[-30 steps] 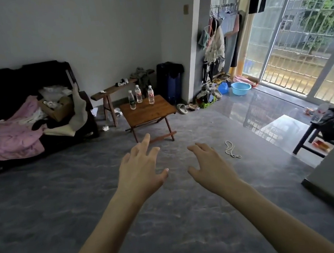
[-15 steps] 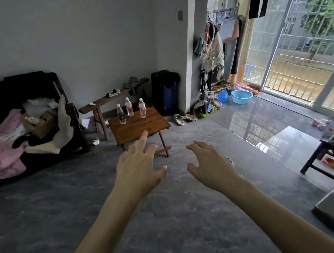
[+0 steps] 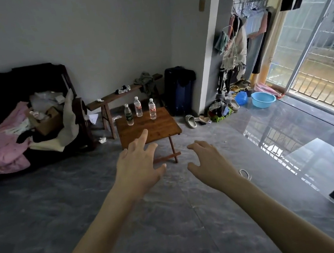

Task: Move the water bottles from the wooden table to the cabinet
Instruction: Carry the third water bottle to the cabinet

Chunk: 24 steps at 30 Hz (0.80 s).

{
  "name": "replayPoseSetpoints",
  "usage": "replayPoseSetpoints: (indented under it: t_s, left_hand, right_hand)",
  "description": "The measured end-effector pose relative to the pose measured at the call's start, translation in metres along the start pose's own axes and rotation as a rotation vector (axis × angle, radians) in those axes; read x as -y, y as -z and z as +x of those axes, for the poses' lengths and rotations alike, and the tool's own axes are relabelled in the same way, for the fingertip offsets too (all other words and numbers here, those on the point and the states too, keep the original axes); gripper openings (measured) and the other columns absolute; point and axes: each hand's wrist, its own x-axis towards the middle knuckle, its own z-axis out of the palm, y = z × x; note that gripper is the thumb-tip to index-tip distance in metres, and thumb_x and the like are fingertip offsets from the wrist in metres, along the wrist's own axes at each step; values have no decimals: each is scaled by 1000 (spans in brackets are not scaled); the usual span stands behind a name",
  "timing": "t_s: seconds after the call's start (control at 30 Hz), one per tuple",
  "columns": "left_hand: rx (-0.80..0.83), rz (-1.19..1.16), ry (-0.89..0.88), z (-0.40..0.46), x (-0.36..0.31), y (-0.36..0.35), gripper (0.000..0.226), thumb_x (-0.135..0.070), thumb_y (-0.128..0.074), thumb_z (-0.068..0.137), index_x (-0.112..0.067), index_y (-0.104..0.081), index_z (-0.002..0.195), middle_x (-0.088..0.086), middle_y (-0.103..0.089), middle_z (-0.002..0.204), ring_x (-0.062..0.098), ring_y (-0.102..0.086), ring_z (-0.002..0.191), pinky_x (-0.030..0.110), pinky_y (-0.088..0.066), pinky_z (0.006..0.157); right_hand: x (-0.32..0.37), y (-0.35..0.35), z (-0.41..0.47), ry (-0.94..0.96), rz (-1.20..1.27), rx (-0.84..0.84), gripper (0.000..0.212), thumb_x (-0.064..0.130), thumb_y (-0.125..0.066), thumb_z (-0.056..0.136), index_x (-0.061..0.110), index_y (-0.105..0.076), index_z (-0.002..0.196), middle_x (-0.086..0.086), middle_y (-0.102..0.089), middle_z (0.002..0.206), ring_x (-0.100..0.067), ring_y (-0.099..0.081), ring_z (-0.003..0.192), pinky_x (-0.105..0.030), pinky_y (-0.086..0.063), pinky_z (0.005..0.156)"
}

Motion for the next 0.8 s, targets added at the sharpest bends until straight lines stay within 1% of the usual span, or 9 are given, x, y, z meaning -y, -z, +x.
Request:
replayPoseSetpoints:
  t_s: [0.17, 0.4, 0.53, 0.63, 0.73, 0.8]
  left_hand:
    - [-5, -4, 1, 86, 25, -4, 67, -58, -53, 93, -29, -36, 151, 1, 4, 170, 25, -15, 154, 46, -25, 120]
    - [-1, -8, -2, 203, 50, 7, 65, -57, -53, 94, -29, -36, 150, 0, 5, 170, 24, -11, 155, 45, -22, 120]
    - [27, -17, -1, 251, 57, 4, 64, -57, -55, 94, -29, -38, 149, -1, 3, 170, 24, -11, 155, 46, -22, 120]
    - [39, -15, 5, 286, 65, -4, 65, -58, -55, 93, -29, -39, 149, 0, 0, 170, 24, -14, 154, 46, -23, 120]
    - [54, -8, 16, 325, 68, -12, 65, -58, -54, 93, -29, -39, 149, 1, -1, 169, 24, -15, 154, 46, -24, 119]
    - [63, 2, 17, 354, 68, -16, 65, -58, -53, 93, -29, -38, 149, 1, -1, 169, 25, -16, 153, 46, -25, 119]
  right_hand:
    - [-2, -1, 96, 11, -26, 4, 49, 28, -54, 92, 20, -48, 140, -1, -47, 144, -22, -44, 131, -39, -45, 102]
    - [0, 6, 223, 34, -23, -17, 37, 30, -55, 88, 23, -54, 125, 4, -49, 134, -19, -49, 122, -42, -51, 91]
    - [-7, 5, 276, 21, -32, 0, 42, 30, -55, 89, 21, -52, 129, 3, -48, 138, -21, -48, 124, -41, -49, 93]
    - [-18, 0, 312, 10, -15, 15, 42, 31, -54, 88, 23, -52, 129, 4, -48, 136, -20, -49, 124, -42, -49, 95]
    - [-32, -3, 349, 22, -3, 39, 41, 33, -54, 86, 25, -54, 125, 7, -51, 130, -20, -51, 119, -43, -51, 93]
    - [-44, -2, 377, 23, 12, 47, 33, 32, -53, 87, 25, -56, 119, 6, -52, 126, -19, -52, 116, -43, -51, 92]
